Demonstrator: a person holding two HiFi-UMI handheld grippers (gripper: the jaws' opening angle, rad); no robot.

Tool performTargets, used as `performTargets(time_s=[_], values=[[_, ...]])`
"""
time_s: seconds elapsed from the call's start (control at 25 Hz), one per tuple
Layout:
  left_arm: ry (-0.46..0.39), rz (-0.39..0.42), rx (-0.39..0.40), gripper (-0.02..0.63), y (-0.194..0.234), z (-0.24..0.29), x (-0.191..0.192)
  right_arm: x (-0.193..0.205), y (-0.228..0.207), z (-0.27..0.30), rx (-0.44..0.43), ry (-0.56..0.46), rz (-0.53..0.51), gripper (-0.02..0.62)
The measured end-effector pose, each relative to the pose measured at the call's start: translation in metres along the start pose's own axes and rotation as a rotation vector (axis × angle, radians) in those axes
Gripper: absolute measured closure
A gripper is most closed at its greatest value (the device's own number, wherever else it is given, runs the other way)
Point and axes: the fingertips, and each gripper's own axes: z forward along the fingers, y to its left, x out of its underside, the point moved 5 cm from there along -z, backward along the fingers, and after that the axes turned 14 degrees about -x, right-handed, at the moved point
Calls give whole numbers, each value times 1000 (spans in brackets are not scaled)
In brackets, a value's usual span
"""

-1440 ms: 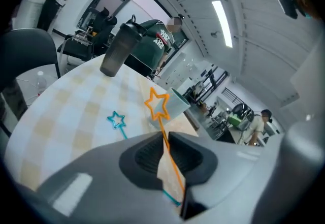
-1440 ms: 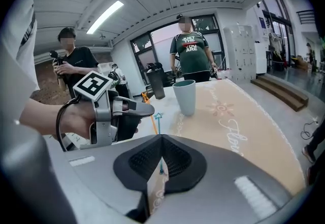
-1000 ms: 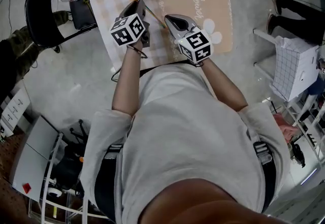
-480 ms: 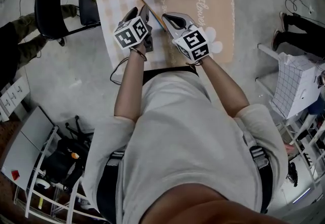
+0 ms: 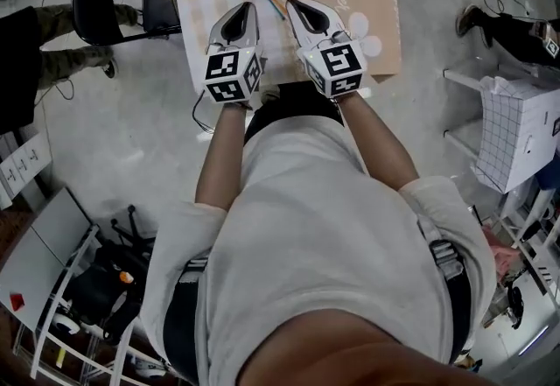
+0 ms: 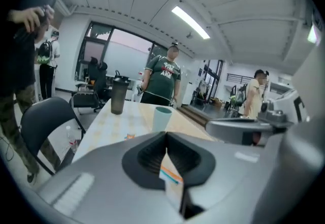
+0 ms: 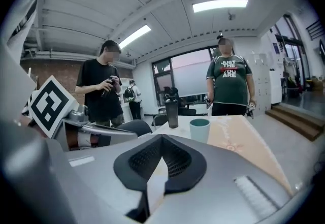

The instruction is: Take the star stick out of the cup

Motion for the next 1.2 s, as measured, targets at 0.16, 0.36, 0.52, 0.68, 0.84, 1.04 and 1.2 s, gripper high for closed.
performTargets(time_s=[0.16,0.36,0.52,0.68,0.84,1.04,1.2], values=[[-118,35,-16,603,-1,-47,-25,-30,33,-33,44,-68,-60,597],[-179,45,3,603,-15,-83,-27,-46,54,-63,70,-84,-116,597],[-204,47,8,603,-12,-94,-36,-57,66,-61,67,-95,-134,597],[-243,51,2,603,-16,-105,-47,-63,72,-65,64,-101,-140,597],[-262,50,7,603,-22,-114,-47,-61,78,-72,59,-95,-152,597],[-249,49,24,603,-27,-123,-37,-56,89,-81,66,-90,-147,597],[-229,47,34,603,-27,-137,-28,-51,102,-89,69,-83,-135,597]])
